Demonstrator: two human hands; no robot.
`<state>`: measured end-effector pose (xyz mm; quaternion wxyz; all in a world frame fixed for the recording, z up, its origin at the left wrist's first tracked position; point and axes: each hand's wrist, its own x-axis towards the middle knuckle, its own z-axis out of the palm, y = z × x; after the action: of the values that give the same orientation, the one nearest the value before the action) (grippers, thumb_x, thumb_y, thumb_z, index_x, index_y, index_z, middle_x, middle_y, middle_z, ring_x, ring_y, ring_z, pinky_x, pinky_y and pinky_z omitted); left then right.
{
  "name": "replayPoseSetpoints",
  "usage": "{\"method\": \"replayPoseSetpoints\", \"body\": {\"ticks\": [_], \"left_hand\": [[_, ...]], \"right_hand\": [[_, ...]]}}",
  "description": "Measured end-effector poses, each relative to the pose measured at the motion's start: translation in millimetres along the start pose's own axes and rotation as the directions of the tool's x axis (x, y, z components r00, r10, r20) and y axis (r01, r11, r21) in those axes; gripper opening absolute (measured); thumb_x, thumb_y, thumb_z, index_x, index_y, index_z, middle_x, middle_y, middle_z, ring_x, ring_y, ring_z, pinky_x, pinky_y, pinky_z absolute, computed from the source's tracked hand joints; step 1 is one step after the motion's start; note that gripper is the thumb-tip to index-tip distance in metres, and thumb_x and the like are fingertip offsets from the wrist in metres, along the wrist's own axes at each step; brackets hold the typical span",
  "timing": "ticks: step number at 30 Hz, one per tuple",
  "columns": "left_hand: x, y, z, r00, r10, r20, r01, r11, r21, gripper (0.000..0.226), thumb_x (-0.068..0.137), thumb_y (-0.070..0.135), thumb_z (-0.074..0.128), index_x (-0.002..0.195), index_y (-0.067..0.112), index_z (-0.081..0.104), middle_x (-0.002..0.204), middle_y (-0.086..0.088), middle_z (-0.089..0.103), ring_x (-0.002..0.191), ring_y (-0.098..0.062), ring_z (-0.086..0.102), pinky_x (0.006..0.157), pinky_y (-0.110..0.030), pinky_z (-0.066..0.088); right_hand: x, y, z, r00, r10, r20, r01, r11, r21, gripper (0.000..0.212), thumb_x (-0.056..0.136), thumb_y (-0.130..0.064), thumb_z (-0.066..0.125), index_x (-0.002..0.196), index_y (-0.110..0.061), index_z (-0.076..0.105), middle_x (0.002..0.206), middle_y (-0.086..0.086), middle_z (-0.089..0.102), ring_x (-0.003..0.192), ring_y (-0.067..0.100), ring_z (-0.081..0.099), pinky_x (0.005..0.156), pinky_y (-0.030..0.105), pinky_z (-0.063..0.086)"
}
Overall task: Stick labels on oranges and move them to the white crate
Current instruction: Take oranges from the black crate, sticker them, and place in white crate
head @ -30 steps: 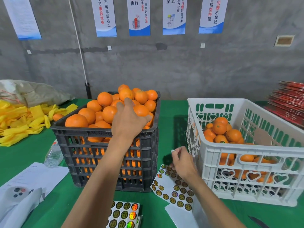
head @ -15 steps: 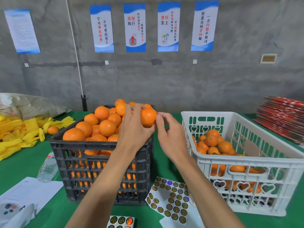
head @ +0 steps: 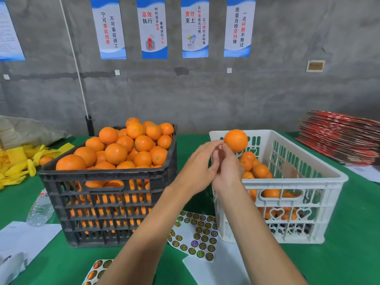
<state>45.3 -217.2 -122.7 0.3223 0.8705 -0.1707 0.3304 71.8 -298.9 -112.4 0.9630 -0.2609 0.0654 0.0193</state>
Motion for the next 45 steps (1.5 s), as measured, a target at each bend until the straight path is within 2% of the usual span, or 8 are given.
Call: {"method": "replayPoseSetpoints", "body": {"ticks": [4, 9, 14, 24, 29, 37, 41, 45], "left_hand": [[-1.1, -1.6, 10.2, 0.989, -0.134, -0.061, 0.132, 0.991, -0.029, 0.049, 0.098, 0.009, 0.052, 0.146, 0.016, 0.046, 0.146, -0.001, 0.051, 0.134, -0.017, 0.05, 0.111, -0.041, 0.043], [-26.7, -25.3, 21.5, 0.916, -0.4, 0.03, 0.395, 0.914, 0.096, 0.048, 0.1, 0.006, 0.044, 0.148, 0.008, 0.043, 0.149, -0.012, 0.046, 0.133, -0.028, 0.05, 0.11, -0.042, 0.042], [-66.8, -44.7, 41.3, 0.869, -0.46, 0.183, 0.414, 0.878, 0.241, 0.026, 0.097, 0.016, 0.054, 0.122, 0.008, 0.057, 0.113, -0.013, 0.063, 0.109, -0.03, 0.06, 0.085, -0.037, 0.048], [-145.5, -69.5, 69.4, 0.727, -0.6, 0.334, 0.525, 0.799, 0.291, 0.019, 0.094, 0.006, 0.049, 0.094, -0.004, 0.066, 0.097, -0.023, 0.069, 0.09, -0.039, 0.064, 0.081, -0.047, 0.05], [-161.8, -66.9, 75.9, 0.672, -0.682, 0.288, 0.593, 0.729, 0.342, 0.017, 0.089, -0.009, 0.041, 0.085, -0.003, 0.056, 0.105, -0.024, 0.059, 0.101, -0.04, 0.056, 0.088, -0.044, 0.045], [-169.1, -56.1, 75.8, 0.642, -0.702, 0.307, 0.554, 0.702, 0.447, 0.043, 0.095, -0.005, 0.049, 0.138, -0.005, 0.053, 0.144, -0.019, 0.048, 0.136, -0.032, 0.043, 0.115, -0.039, 0.036], [-171.0, -44.0, 77.6, 0.62, -0.734, 0.276, 0.567, 0.663, 0.489, 0.024, 0.094, 0.001, 0.053, 0.117, -0.002, 0.06, 0.137, -0.02, 0.048, 0.127, -0.034, 0.046, 0.109, -0.042, 0.041], [-178.0, -38.3, 76.8, 0.607, -0.747, 0.271, 0.548, 0.64, 0.538, 0.025, 0.101, 0.018, 0.053, 0.121, 0.003, 0.057, 0.139, -0.017, 0.044, 0.129, -0.032, 0.042, 0.112, -0.042, 0.037]], "right_hand": [[4.9, -18.3, -8.7, 0.987, -0.095, 0.128, 0.085, 0.993, 0.082, 0.04, 0.103, -0.002, 0.052, 0.143, -0.006, 0.05, 0.134, 0.009, 0.065, 0.113, 0.022, 0.07, 0.102, 0.038, 0.054], [-3.4, -3.0, -31.1, 0.937, -0.16, 0.312, 0.221, 0.961, -0.169, 0.029, 0.102, 0.002, 0.051, 0.128, -0.002, 0.063, 0.123, 0.011, 0.071, 0.112, 0.021, 0.07, 0.095, 0.03, 0.057], [-10.2, 46.0, -76.4, 0.796, -0.18, 0.577, 0.558, 0.588, -0.586, 0.032, 0.105, -0.008, 0.048, 0.127, -0.02, 0.068, 0.123, -0.013, 0.071, 0.12, 0.002, 0.063, 0.105, 0.024, 0.049], [-13.3, 101.0, -184.1, 0.84, 0.069, 0.538, 0.54, -0.006, -0.842, 0.039, 0.106, -0.009, 0.037, 0.141, -0.012, 0.056, 0.139, 0.004, 0.059, 0.126, 0.015, 0.053, 0.111, 0.025, 0.038], [-23.1, 99.9, -205.0, 0.845, 0.122, 0.52, 0.532, -0.115, -0.839, 0.041, 0.109, -0.019, 0.028, 0.144, -0.006, 0.044, 0.145, 0.012, 0.05, 0.131, 0.024, 0.047, 0.115, 0.038, 0.035], [-34.4, 57.3, -228.8, 0.71, 0.402, 0.578, 0.696, -0.276, -0.662, 0.053, 0.11, -0.025, 0.027, 0.16, -0.009, 0.018, 0.168, 0.008, 0.016, 0.155, 0.017, 0.013, 0.123, 0.021, 0.005], [-41.9, 47.1, -229.9, 0.71, 0.259, 0.655, 0.704, -0.258, -0.661, 0.038, 0.107, -0.017, 0.036, 0.144, -0.014, 0.043, 0.142, 0.005, 0.045, 0.12, 0.019, 0.052, 0.108, 0.035, 0.043], [-43.2, 46.6, -233.6, 0.801, 0.066, 0.594, 0.526, -0.553, -0.647, 0.014, 0.103, -0.02, 0.042, 0.11, -0.014, 0.053, 0.106, 0.006, 0.059, 0.085, 0.024, 0.056, 0.075, 0.037, 0.05]]}}
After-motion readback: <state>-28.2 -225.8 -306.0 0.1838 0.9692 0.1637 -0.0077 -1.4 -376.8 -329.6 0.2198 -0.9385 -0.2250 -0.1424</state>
